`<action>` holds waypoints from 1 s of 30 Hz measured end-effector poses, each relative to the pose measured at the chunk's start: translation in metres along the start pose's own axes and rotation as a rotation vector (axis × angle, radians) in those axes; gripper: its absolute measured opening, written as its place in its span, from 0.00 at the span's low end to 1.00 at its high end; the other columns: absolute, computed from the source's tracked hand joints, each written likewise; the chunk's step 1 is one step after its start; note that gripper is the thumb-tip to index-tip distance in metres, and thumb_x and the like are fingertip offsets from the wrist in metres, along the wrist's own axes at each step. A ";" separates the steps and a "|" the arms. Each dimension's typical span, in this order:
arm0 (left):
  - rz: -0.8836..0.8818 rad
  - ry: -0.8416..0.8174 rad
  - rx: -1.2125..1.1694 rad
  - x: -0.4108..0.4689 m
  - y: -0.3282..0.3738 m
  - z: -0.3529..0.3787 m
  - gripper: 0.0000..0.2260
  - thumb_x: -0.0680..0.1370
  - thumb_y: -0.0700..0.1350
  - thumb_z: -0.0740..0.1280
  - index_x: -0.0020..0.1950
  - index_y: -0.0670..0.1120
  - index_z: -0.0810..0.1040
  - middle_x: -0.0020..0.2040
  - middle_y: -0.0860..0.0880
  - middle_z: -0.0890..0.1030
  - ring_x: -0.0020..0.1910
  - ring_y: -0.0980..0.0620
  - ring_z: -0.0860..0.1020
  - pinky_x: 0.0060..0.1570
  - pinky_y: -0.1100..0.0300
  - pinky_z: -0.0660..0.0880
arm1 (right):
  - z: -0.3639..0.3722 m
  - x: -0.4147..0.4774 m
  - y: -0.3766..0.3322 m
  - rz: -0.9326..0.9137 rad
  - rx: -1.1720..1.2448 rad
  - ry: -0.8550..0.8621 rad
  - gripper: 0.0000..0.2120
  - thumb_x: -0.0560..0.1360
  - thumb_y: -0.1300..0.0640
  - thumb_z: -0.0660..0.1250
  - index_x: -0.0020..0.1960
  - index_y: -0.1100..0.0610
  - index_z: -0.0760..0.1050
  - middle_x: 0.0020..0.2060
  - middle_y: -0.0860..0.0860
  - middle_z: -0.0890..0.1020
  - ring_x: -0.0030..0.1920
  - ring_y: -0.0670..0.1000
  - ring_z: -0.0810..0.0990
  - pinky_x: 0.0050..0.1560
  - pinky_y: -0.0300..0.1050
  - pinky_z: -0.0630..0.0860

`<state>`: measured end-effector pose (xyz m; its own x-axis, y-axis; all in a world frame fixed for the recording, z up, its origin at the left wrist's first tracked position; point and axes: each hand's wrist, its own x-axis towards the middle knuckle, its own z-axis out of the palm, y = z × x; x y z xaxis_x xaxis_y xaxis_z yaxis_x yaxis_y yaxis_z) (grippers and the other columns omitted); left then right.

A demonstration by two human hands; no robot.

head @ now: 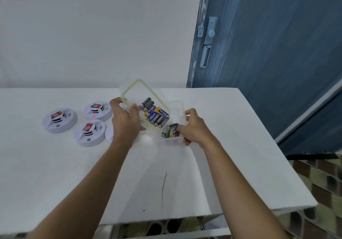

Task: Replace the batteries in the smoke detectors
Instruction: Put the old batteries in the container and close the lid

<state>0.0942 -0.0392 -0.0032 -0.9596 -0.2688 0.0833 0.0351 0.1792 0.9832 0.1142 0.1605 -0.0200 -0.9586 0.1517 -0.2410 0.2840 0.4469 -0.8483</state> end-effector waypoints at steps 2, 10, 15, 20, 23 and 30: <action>0.066 -0.024 0.031 -0.003 0.003 0.000 0.10 0.82 0.43 0.60 0.59 0.50 0.61 0.46 0.52 0.83 0.39 0.50 0.83 0.27 0.54 0.80 | 0.001 0.000 -0.001 -0.003 -0.007 0.007 0.18 0.74 0.62 0.66 0.60 0.54 0.63 0.59 0.52 0.76 0.25 0.53 0.79 0.27 0.45 0.77; 0.207 -0.063 0.157 -0.009 0.005 0.004 0.10 0.80 0.41 0.58 0.57 0.52 0.59 0.47 0.58 0.83 0.34 0.47 0.83 0.33 0.43 0.81 | 0.005 0.000 -0.002 0.005 0.023 0.015 0.18 0.74 0.63 0.66 0.61 0.55 0.64 0.53 0.54 0.79 0.24 0.52 0.79 0.27 0.45 0.78; 0.216 -0.065 0.141 -0.015 0.001 0.008 0.11 0.80 0.39 0.59 0.60 0.46 0.60 0.45 0.59 0.82 0.32 0.52 0.80 0.34 0.42 0.80 | 0.007 -0.001 -0.001 0.011 0.042 0.018 0.18 0.75 0.63 0.66 0.60 0.54 0.64 0.52 0.52 0.80 0.25 0.52 0.80 0.27 0.44 0.77; 0.250 -0.051 0.143 -0.016 -0.002 0.010 0.11 0.81 0.39 0.59 0.61 0.46 0.60 0.45 0.59 0.82 0.34 0.50 0.82 0.35 0.42 0.80 | 0.007 -0.001 0.000 0.020 0.049 0.018 0.18 0.75 0.63 0.67 0.61 0.54 0.64 0.52 0.52 0.80 0.24 0.51 0.80 0.26 0.43 0.76; 0.285 -0.040 0.138 -0.014 -0.005 0.011 0.11 0.80 0.39 0.58 0.60 0.46 0.60 0.47 0.58 0.82 0.38 0.48 0.83 0.38 0.42 0.80 | 0.008 -0.001 0.000 0.019 0.060 0.023 0.18 0.75 0.63 0.67 0.61 0.54 0.64 0.53 0.51 0.80 0.24 0.52 0.79 0.26 0.43 0.76; 0.362 -0.055 0.182 -0.013 -0.011 0.015 0.10 0.81 0.39 0.58 0.60 0.45 0.60 0.49 0.57 0.81 0.36 0.52 0.81 0.36 0.45 0.80 | 0.008 0.001 -0.002 0.023 0.066 0.021 0.19 0.74 0.63 0.67 0.61 0.53 0.64 0.57 0.52 0.79 0.24 0.52 0.79 0.26 0.43 0.76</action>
<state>0.1019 -0.0237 -0.0173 -0.9081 -0.1075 0.4047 0.3278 0.4191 0.8467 0.1122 0.1533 -0.0227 -0.9509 0.1801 -0.2517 0.3036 0.3843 -0.8719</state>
